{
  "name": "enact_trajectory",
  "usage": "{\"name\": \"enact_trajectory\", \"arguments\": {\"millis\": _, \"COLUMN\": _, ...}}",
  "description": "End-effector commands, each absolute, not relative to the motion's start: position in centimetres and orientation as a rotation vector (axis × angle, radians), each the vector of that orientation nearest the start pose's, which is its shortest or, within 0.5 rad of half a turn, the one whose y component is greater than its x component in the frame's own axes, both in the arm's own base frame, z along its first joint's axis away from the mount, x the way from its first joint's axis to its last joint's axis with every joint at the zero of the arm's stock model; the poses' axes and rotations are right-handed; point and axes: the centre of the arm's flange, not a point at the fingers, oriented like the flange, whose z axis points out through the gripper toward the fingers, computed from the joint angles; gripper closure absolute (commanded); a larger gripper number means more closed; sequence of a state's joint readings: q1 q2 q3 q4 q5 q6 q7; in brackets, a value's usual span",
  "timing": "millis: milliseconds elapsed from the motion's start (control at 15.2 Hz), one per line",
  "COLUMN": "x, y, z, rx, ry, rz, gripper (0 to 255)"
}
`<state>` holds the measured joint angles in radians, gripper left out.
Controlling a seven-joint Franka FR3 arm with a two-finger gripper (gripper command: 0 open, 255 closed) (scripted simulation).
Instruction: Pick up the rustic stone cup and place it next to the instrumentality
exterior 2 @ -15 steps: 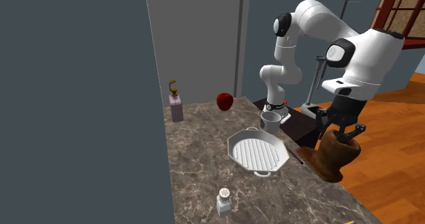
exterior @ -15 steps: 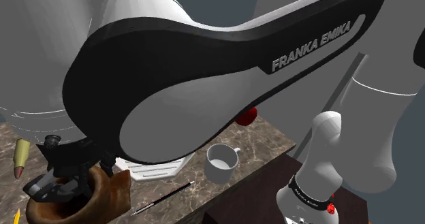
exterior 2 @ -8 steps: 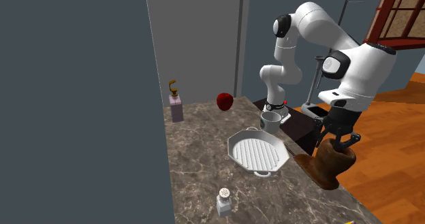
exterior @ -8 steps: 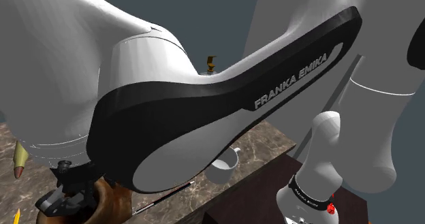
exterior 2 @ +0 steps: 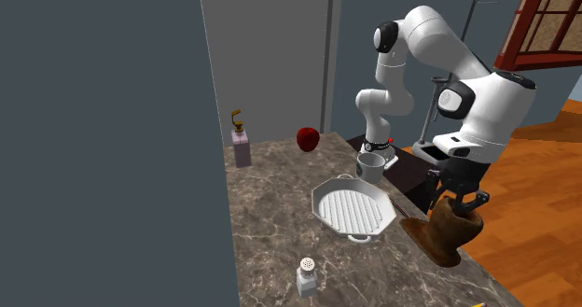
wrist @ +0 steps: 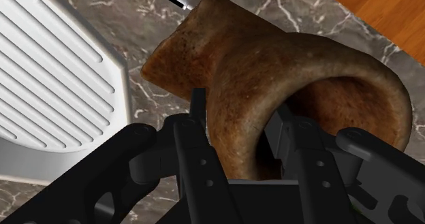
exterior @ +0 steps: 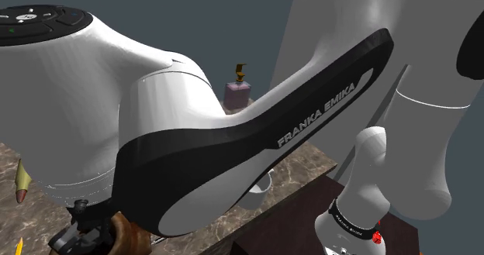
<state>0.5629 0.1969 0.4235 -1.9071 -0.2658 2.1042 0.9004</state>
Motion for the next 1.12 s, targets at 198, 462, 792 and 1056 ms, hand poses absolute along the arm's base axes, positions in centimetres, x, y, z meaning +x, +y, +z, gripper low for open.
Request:
{"name": "enact_trajectory", "arguments": {"millis": 198, "x": 35.2, "y": 49.0, "z": 40.6, "rx": -3.185, "ry": -0.338, "rz": -0.217, "gripper": 0}}
{"name": "enact_trajectory", "arguments": {"millis": 462, "x": 35.1, "y": 49.0, "z": 40.6, "rx": -3.185, "ry": -0.338, "rz": -0.217, "gripper": 0}}
{"name": "enact_trajectory", "arguments": {"millis": 792, "x": 34.5, "y": 49.3, "z": 45.6, "rx": -3.185, "ry": -0.338, "rz": -0.217, "gripper": 0}}
{"name": "enact_trajectory", "arguments": {"millis": 1056, "x": 34.5, "y": 49.3, "z": 45.6, "rx": -3.185, "ry": -0.338, "rz": -0.217, "gripper": 0}}
